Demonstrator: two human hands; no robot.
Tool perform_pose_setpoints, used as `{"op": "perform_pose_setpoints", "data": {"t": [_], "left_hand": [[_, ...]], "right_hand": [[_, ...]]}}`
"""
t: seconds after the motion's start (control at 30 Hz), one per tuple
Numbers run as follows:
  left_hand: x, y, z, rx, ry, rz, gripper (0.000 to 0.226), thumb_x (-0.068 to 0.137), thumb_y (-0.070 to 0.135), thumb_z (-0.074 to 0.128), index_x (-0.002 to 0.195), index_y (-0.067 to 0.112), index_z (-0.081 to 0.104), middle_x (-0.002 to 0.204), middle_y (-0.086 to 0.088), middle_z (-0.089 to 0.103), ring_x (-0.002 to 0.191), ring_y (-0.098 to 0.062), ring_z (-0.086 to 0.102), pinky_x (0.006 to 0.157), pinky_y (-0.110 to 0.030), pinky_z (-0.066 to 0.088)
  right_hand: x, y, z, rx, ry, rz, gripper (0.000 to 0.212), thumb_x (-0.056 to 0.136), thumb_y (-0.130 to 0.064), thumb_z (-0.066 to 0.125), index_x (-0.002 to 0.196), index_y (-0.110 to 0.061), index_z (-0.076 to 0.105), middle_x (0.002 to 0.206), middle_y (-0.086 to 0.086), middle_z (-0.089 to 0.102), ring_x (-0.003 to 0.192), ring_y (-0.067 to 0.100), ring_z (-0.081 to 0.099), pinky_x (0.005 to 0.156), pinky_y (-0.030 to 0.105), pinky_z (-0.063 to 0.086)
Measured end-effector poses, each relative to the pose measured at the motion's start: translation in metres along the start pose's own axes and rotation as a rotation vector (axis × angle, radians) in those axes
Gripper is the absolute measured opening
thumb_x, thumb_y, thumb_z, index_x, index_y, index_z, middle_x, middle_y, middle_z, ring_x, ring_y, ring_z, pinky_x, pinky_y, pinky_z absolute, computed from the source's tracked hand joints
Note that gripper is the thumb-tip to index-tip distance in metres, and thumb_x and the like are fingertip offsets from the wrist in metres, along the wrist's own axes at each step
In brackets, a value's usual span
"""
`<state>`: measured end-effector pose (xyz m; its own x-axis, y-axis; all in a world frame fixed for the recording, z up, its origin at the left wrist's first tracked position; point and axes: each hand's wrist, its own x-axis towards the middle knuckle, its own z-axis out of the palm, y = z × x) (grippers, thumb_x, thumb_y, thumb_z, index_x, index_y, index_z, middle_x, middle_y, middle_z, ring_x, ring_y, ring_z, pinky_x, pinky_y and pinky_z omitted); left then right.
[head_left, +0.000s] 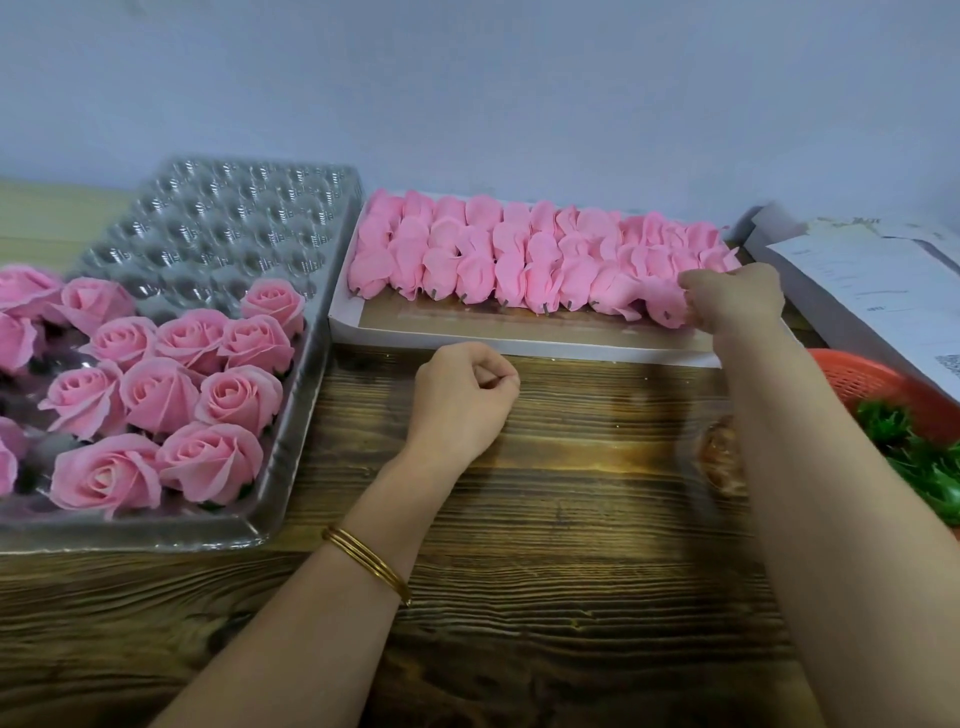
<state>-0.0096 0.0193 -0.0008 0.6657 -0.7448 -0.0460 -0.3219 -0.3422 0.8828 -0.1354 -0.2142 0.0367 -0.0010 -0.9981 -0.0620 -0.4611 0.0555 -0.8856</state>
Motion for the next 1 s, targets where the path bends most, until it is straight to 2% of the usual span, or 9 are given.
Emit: {"op": "perform_pose_setpoints", "data": {"t": [0.07,0.17,0.3,0.37,0.47,0.57,0.7,0.8,1.0], "left_hand": [[0.0,-0.001,0.0,-0.005,0.001,-0.001,0.022,0.089,0.019,0.071,0.073,0.032,0.065,0.07,0.016,0.062,0.07,0.018,0.054,0.055,-0.007,0.035],[0.001,0.0,0.0,-0.003,-0.007,-0.007,0.019,0.09,0.02,0.071,0.077,0.032,0.066,0.072,0.015,0.063,0.07,0.008,0.057,0.056,-0.008,0.035],[0.002,0.001,-0.001,-0.013,-0.011,-0.011,0.014,0.09,0.02,0.071,0.082,0.03,0.069,0.075,0.014,0.064,0.071,0.005,0.057,0.056,-0.007,0.035],[0.002,0.001,-0.001,-0.017,-0.02,-0.017,0.011,0.09,0.019,0.07,0.085,0.029,0.07,0.077,0.013,0.064,0.073,0.003,0.057,0.057,-0.007,0.034],[0.001,0.001,-0.001,-0.019,-0.021,-0.015,0.009,0.09,0.019,0.071,0.087,0.027,0.071,0.075,0.013,0.064,0.071,0.005,0.058,0.058,-0.007,0.035],[0.001,0.002,-0.002,-0.014,-0.018,-0.011,0.011,0.09,0.019,0.071,0.085,0.029,0.07,0.073,0.014,0.063,0.069,0.005,0.057,0.058,-0.006,0.035],[0.001,0.003,-0.002,-0.014,-0.017,-0.009,0.014,0.09,0.018,0.071,0.082,0.029,0.069,0.072,0.015,0.062,0.069,0.003,0.056,0.061,-0.008,0.034],[0.0,0.003,-0.002,-0.015,-0.02,-0.003,0.015,0.09,0.016,0.071,0.082,0.028,0.068,0.071,0.013,0.062,0.069,0.002,0.057,0.067,-0.007,0.036],[0.0,0.004,-0.001,-0.016,-0.008,0.007,0.02,0.089,0.015,0.072,0.076,0.03,0.067,0.068,0.013,0.061,0.066,0.002,0.056,0.066,-0.009,0.037]], "right_hand": [[0.007,0.001,0.001,-0.089,-0.022,0.0,0.051,0.08,-0.02,0.07,0.125,0.0,0.056,0.114,0.016,0.065,0.106,0.031,0.066,0.094,0.045,0.054],[0.01,0.001,0.003,-0.215,-0.051,-0.024,0.054,0.086,-0.023,0.067,0.134,-0.005,0.049,0.123,0.015,0.06,0.113,0.03,0.061,0.098,0.042,0.051],[0.015,0.003,0.005,-0.333,-0.036,-0.003,0.057,0.085,-0.027,0.07,0.135,-0.007,0.048,0.099,0.01,0.054,0.094,0.026,0.058,0.081,0.035,0.05],[0.015,0.004,0.006,-0.382,-0.044,-0.006,0.058,0.086,-0.029,0.069,0.134,-0.006,0.048,0.101,0.01,0.055,0.095,0.025,0.057,0.077,0.034,0.047],[0.015,0.008,0.01,-0.425,-0.077,-0.004,0.062,0.083,-0.034,0.069,0.134,-0.004,0.05,0.124,0.016,0.059,0.115,0.03,0.058,0.093,0.037,0.05],[0.013,0.008,0.014,-0.465,-0.09,-0.007,0.055,0.08,-0.035,0.067,0.124,-0.005,0.054,0.12,0.016,0.061,0.113,0.032,0.059,0.098,0.043,0.051],[0.014,0.007,0.018,-0.464,-0.082,-0.025,0.051,0.079,-0.032,0.068,0.121,-0.007,0.054,0.11,0.015,0.063,0.103,0.031,0.063,0.089,0.041,0.054],[0.015,0.008,0.021,-0.472,-0.058,-0.051,0.054,0.081,-0.03,0.068,0.126,-0.004,0.052,0.111,0.016,0.063,0.101,0.031,0.063,0.073,0.033,0.045],[0.015,0.011,0.024,-0.445,-0.004,-0.092,0.049,0.086,-0.032,0.062,0.125,-0.005,0.052,0.119,0.017,0.062,0.107,0.035,0.061,0.072,0.032,0.039]]}}
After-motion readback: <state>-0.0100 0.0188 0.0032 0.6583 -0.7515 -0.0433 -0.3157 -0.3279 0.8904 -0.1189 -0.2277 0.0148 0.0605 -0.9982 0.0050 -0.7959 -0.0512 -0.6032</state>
